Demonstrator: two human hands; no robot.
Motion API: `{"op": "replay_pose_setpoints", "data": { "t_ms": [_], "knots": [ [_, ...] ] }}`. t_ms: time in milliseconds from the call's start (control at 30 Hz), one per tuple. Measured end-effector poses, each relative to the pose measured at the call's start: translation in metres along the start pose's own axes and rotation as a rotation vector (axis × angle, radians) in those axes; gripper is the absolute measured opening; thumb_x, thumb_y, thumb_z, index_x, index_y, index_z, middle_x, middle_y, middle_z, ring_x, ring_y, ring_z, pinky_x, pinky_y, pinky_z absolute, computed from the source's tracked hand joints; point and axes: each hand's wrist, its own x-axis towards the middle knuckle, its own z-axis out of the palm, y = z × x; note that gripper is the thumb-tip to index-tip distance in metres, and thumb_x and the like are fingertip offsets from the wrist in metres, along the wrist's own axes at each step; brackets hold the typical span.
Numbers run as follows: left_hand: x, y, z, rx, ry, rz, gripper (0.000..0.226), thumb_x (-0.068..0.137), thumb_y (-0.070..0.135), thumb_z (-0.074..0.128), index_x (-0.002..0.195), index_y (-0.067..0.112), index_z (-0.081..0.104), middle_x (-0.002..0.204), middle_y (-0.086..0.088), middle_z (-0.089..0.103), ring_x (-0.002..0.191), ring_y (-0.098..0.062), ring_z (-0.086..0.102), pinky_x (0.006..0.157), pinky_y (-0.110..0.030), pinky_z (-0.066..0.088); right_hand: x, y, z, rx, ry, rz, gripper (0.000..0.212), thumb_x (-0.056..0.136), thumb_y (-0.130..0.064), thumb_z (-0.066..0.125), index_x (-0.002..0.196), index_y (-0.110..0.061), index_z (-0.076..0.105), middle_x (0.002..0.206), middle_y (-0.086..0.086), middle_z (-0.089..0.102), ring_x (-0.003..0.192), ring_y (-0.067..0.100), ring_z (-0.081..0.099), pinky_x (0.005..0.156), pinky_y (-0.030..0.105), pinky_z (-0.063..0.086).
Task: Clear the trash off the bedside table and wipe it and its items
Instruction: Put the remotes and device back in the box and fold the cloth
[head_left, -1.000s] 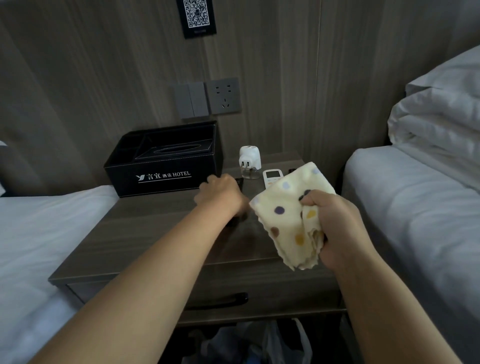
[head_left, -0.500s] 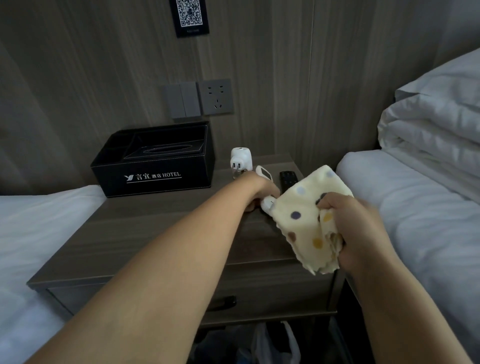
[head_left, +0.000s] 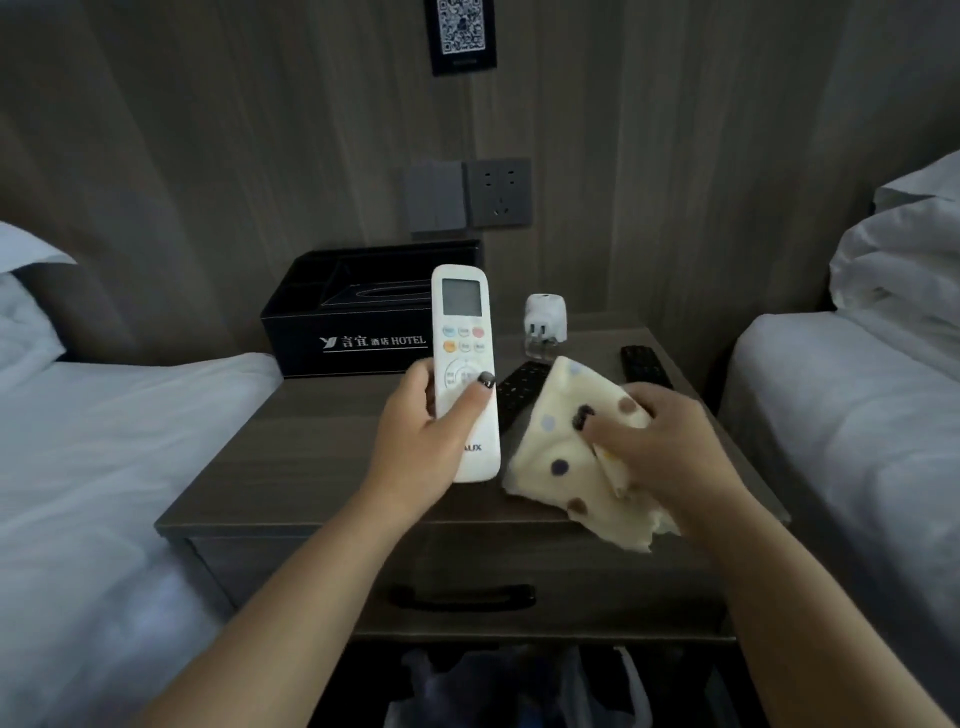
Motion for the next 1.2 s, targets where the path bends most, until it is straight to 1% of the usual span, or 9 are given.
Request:
{"op": "replay_pose_setpoints", "data": {
  "t_ms": [133, 233, 333, 433, 633, 733, 900, 1067, 1200],
  "knots": [
    [-0.019, -0.012, -0.023, -0.163, 0.000, 0.031, 0.028, 0.083, 0.035, 0.069, 0.110, 0.031, 0.063, 0.098, 0.018, 0.073, 0.087, -0.001, 0.070, 0.064, -0.015, 0.053, 0.006, 0.009, 0.006, -0.392, 0.189, -0.142, 0.047, 0.082, -0.019, 0.071, 0.126, -0.026, 0.054, 0.121, -0.003, 0.056, 0.104, 0.012, 0.054, 0.082, 0.025, 0.043],
    [-0.017, -0.015, -0.033, -0.196, -0.017, 0.051, 0.027, 0.082, 0.032, 0.073, 0.107, 0.033, 0.064, 0.097, 0.017, 0.073, 0.087, -0.001, 0.070, 0.063, -0.014, 0.053, 0.001, 0.004, 0.007, -0.517, 0.295, -0.308, 0.050, 0.082, -0.019, 0.069, 0.130, -0.020, 0.054, 0.127, 0.001, 0.054, 0.115, 0.017, 0.050, 0.093, 0.027, 0.039],
    [-0.009, -0.016, -0.047, -0.186, -0.073, 0.084, 0.032, 0.082, 0.024, 0.077, 0.109, 0.033, 0.063, 0.101, 0.017, 0.073, 0.090, -0.004, 0.071, 0.066, -0.016, 0.055, -0.012, -0.010, 0.017, -0.340, 0.341, -0.427, 0.035, 0.083, -0.021, 0.068, 0.116, -0.029, 0.061, 0.111, -0.008, 0.062, 0.100, 0.006, 0.058, 0.084, 0.026, 0.050],
    [0.003, -0.017, -0.058, -0.160, -0.060, 0.110, 0.043, 0.079, 0.021, 0.081, 0.114, 0.025, 0.056, 0.100, 0.016, 0.073, 0.086, -0.004, 0.072, 0.063, -0.017, 0.055, -0.021, -0.043, 0.041, -0.004, 0.225, -0.381, 0.032, 0.082, -0.023, 0.068, 0.102, -0.046, 0.059, 0.099, -0.018, 0.066, 0.091, -0.002, 0.064, 0.070, 0.020, 0.054],
    [0.028, -0.023, -0.083, -0.295, 0.015, 0.075, 0.043, 0.075, 0.019, 0.083, 0.107, 0.023, 0.055, 0.090, 0.008, 0.076, 0.078, -0.010, 0.074, 0.057, -0.019, 0.055, 0.017, -0.130, 0.113, 0.349, -0.130, -0.178, 0.051, 0.084, -0.015, 0.072, 0.126, -0.032, 0.047, 0.104, 0.001, 0.069, 0.090, 0.017, 0.072, 0.076, 0.038, 0.060],
    [0.043, -0.028, -0.101, -0.320, 0.052, 0.096, 0.035, 0.077, 0.020, 0.082, 0.103, 0.024, 0.060, 0.087, 0.005, 0.077, 0.076, -0.014, 0.074, 0.057, -0.025, 0.057, 0.039, -0.161, 0.141, 0.351, -0.293, -0.095, 0.049, 0.086, -0.002, 0.064, 0.128, -0.022, 0.050, 0.111, 0.010, 0.068, 0.092, 0.026, 0.071, 0.076, 0.044, 0.060],
    [0.073, -0.037, -0.130, -0.426, 0.181, 0.102, 0.031, 0.078, 0.029, 0.080, 0.106, 0.027, 0.067, 0.093, 0.007, 0.077, 0.081, -0.017, 0.074, 0.061, -0.030, 0.060, 0.069, -0.199, 0.169, 0.186, -0.457, -0.184, 0.044, 0.086, 0.010, 0.060, 0.121, -0.017, 0.054, 0.105, 0.013, 0.071, 0.088, 0.026, 0.073, 0.069, 0.040, 0.061],
    [0.110, -0.052, -0.140, -0.410, 0.328, 0.025, 0.025, 0.092, 0.026, 0.065, 0.116, 0.022, 0.062, 0.113, 0.009, 0.070, 0.100, 0.000, 0.066, 0.079, -0.020, 0.054, 0.113, -0.237, 0.197, 0.120, -0.382, -0.278, 0.050, 0.083, 0.013, 0.062, 0.124, -0.014, 0.054, 0.101, 0.014, 0.071, 0.081, 0.025, 0.074, 0.067, 0.039, 0.062],
    [0.132, -0.067, -0.149, -0.088, 0.445, -0.042, 0.053, 0.087, 0.026, 0.064, 0.137, 0.028, 0.044, 0.126, 0.010, 0.054, 0.105, 0.009, 0.051, 0.087, -0.013, 0.041, 0.161, -0.264, 0.218, 0.142, -0.177, -0.405, 0.058, 0.084, 0.013, 0.061, 0.131, -0.019, 0.050, 0.108, 0.011, 0.066, 0.085, 0.024, 0.072, 0.061, 0.037, 0.061]
  ]
}}
